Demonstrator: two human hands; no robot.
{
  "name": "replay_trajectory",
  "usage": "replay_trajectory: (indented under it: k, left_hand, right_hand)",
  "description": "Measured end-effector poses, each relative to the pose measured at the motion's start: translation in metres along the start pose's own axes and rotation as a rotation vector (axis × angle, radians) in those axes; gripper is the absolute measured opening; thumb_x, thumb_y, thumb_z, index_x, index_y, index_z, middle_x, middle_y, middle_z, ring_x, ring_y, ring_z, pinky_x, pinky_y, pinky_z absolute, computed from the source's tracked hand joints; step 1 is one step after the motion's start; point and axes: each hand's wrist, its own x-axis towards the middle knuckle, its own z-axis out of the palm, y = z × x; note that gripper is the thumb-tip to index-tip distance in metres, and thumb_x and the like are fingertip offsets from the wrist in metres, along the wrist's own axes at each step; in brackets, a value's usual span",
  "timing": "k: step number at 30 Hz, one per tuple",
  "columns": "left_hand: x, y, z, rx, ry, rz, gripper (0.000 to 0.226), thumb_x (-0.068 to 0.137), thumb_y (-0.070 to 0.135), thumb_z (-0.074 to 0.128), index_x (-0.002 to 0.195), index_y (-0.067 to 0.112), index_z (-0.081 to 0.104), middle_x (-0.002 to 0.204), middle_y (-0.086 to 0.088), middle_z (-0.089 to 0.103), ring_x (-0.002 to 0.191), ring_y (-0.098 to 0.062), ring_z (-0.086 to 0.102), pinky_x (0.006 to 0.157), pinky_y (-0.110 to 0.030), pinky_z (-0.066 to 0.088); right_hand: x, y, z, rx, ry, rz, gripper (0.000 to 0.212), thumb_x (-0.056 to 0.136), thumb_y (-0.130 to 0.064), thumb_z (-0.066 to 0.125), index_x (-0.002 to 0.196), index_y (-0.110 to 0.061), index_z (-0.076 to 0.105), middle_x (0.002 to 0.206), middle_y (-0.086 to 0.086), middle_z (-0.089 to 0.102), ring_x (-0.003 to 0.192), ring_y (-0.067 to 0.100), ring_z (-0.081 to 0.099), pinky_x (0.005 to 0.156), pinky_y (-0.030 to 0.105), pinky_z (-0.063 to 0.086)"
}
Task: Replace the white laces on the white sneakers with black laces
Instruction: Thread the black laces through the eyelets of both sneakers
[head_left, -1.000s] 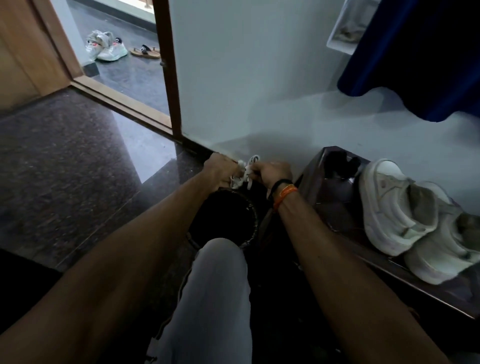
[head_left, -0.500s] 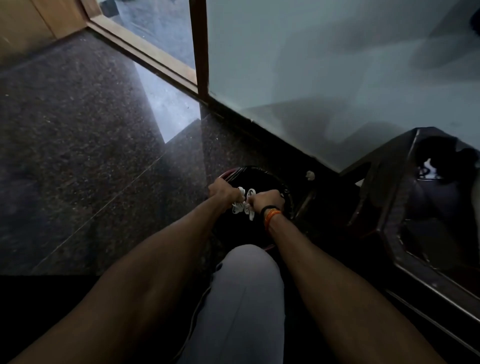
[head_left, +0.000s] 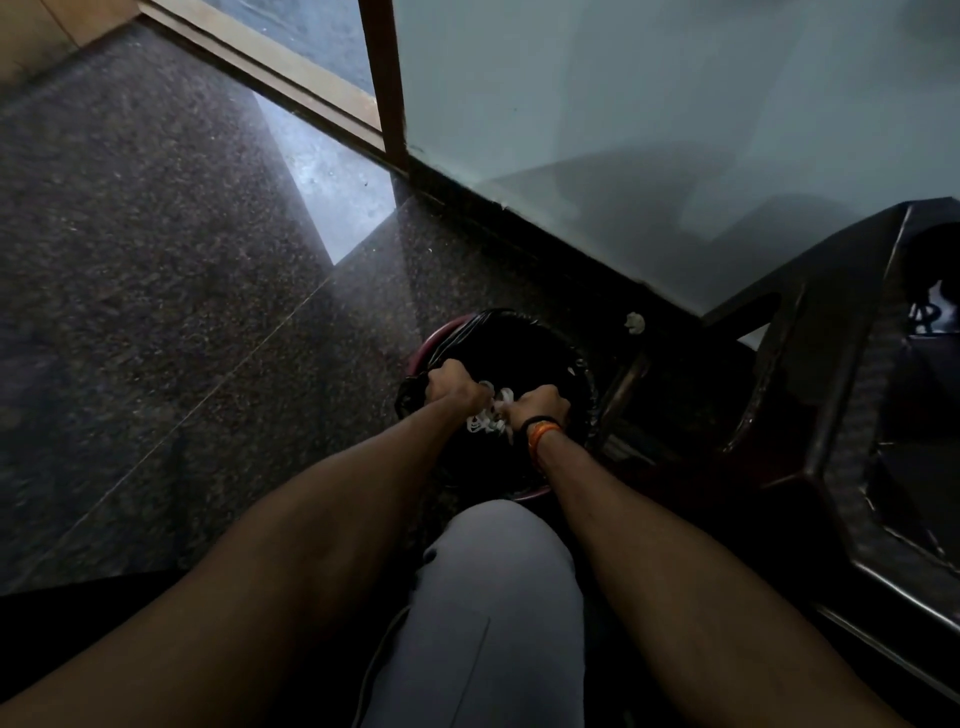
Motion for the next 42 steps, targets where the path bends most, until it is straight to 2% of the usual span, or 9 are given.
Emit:
replay_trajectory:
  k: [4,11,16,20,25,30,33,37,42]
  left_hand:
    - [-0.004,0.003,-0.003,0.052,-0.063,0.017,0.025,0.086,0.017,0.075,0.102,0.006,0.059,0.101,-0.010,0.063,0.096,-0.024,0.066,0.082,-0.037,0.061]
    - [-0.041,0.032,-0.026,0.044,-0.097,0.132,0.019,0.089,0.016,0.070,0.103,0.003,0.063,0.100,-0.016,0.068,0.088,-0.027,0.071,0.074,-0.040,0.064]
    - [-0.082,0.064,-0.053,-0.008,-0.081,0.230,0.021,0.087,0.019,0.067,0.101,0.003,0.068,0.087,-0.011,0.073,0.070,-0.021,0.073,0.044,-0.023,0.053]
    - [-0.117,0.090,-0.066,-0.075,0.033,0.314,0.025,0.084,0.022,0.068,0.102,0.006,0.073,0.103,-0.014,0.072,0.097,-0.030,0.070,0.080,-0.036,0.061]
    - [-0.165,0.128,-0.082,-0.220,0.082,0.437,0.023,0.084,0.021,0.072,0.102,0.006,0.076,0.105,-0.015,0.073,0.100,-0.031,0.068,0.087,-0.036,0.058]
    - [-0.217,0.174,-0.089,-0.298,0.074,0.652,0.016,0.088,0.015,0.069,0.094,0.003,0.077,0.095,-0.012,0.075,0.092,-0.024,0.070,0.071,-0.027,0.054]
    - [-0.246,0.195,-0.086,-0.328,0.017,0.746,0.016,0.091,0.012,0.064,0.094,0.003,0.077,0.094,-0.010,0.075,0.089,-0.022,0.069,0.073,-0.024,0.055]
    - [-0.276,0.221,-0.074,-0.328,-0.047,0.825,0.018,0.091,0.017,0.067,0.091,0.003,0.077,0.091,-0.011,0.076,0.089,-0.024,0.072,0.082,-0.033,0.060]
    - [-0.289,0.244,-0.061,-0.220,0.013,0.837,0.014,0.082,0.011,0.064,0.078,0.009,0.077,0.077,-0.006,0.075,0.077,-0.025,0.073,0.073,-0.039,0.063]
  right_hand:
    - [-0.001,0.002,-0.002,0.057,-0.014,0.023,0.045,0.077,-0.014,0.085,0.115,0.003,0.068,0.119,0.019,0.068,0.103,0.036,0.069,0.089,0.044,0.059]
    - [-0.026,-0.010,-0.029,0.076,-0.044,-0.067,0.014,0.081,-0.006,0.074,0.095,-0.004,0.078,0.098,0.014,0.074,0.095,0.031,0.072,0.084,0.044,0.061]
    - [-0.065,-0.038,-0.067,0.245,-0.089,-0.090,0.015,0.083,-0.009,0.067,0.070,-0.010,0.075,0.091,0.013,0.076,0.093,0.033,0.072,0.085,0.048,0.060]
    - [-0.102,-0.060,-0.105,0.446,-0.038,-0.085,0.026,0.086,-0.007,0.064,0.060,-0.011,0.061,0.082,0.013,0.067,0.096,0.038,0.071,0.085,0.053,0.059]
    - [-0.131,-0.074,-0.160,0.525,0.002,-0.155,0.023,0.086,-0.013,0.063,0.099,0.002,0.073,0.106,0.018,0.073,0.099,0.037,0.070,0.084,0.050,0.061]
    - [-0.185,-0.084,-0.241,0.496,0.077,-0.263,0.018,0.081,-0.012,0.062,0.088,0.001,0.072,0.095,0.016,0.074,0.090,0.034,0.070,0.073,0.044,0.062]
    - [-0.222,-0.078,-0.289,0.395,0.147,-0.333,0.023,0.090,-0.007,0.053,0.067,-0.007,0.057,0.080,0.010,0.063,0.077,0.027,0.058,0.056,0.029,0.044]
    - [-0.231,-0.061,-0.332,0.346,0.231,-0.398,0.021,0.090,-0.006,0.054,0.071,-0.006,0.063,0.084,0.011,0.063,0.081,0.028,0.059,0.069,0.030,0.043]
    - [-0.220,-0.038,-0.379,0.342,0.282,-0.406,0.007,0.071,-0.015,0.070,0.065,-0.015,0.073,0.086,0.007,0.077,0.090,0.030,0.074,0.086,0.046,0.060]
